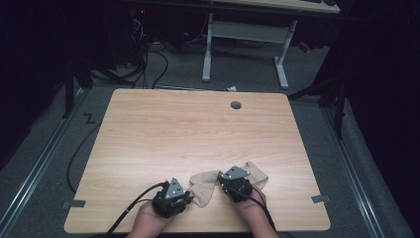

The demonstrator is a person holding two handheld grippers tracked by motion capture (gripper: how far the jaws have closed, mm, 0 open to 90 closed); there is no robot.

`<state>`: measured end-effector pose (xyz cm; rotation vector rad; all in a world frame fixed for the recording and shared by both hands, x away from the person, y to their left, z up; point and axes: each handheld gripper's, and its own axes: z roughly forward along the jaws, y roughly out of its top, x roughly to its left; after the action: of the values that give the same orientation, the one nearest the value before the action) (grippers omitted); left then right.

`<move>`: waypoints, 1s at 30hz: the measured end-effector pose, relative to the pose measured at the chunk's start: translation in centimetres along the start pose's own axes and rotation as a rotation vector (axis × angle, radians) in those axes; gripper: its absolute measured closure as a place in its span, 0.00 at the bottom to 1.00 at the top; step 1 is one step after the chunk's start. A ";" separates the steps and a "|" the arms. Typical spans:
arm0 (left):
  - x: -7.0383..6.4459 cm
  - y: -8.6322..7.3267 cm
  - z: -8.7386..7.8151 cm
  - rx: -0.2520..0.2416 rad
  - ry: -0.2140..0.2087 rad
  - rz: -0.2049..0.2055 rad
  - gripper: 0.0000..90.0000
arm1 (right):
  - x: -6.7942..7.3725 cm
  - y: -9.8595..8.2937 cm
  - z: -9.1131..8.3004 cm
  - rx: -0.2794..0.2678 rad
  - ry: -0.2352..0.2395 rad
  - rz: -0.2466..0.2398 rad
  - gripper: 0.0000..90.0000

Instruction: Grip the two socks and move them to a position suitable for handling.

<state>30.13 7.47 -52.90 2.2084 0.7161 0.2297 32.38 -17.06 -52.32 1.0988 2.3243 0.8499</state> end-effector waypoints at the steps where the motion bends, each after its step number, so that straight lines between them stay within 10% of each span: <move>1: 0.0 0.0 0.0 0.000 -0.004 -0.003 0.91 | 0.1 0.0 0.0 0.000 -0.001 0.003 0.97; 19: 0.9 0.0 -0.5 -0.021 0.018 -0.025 1.00 | 1.6 0.0 -0.2 -0.006 0.071 -0.023 0.97; 30: 2.8 -0.5 -0.6 -0.030 0.091 -0.126 0.94 | 4.3 1.0 -1.8 -0.068 0.160 -0.083 0.97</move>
<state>32.01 9.66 -53.02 2.1267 0.8927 0.2761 29.28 -13.76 -50.91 0.9301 2.4314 1.0108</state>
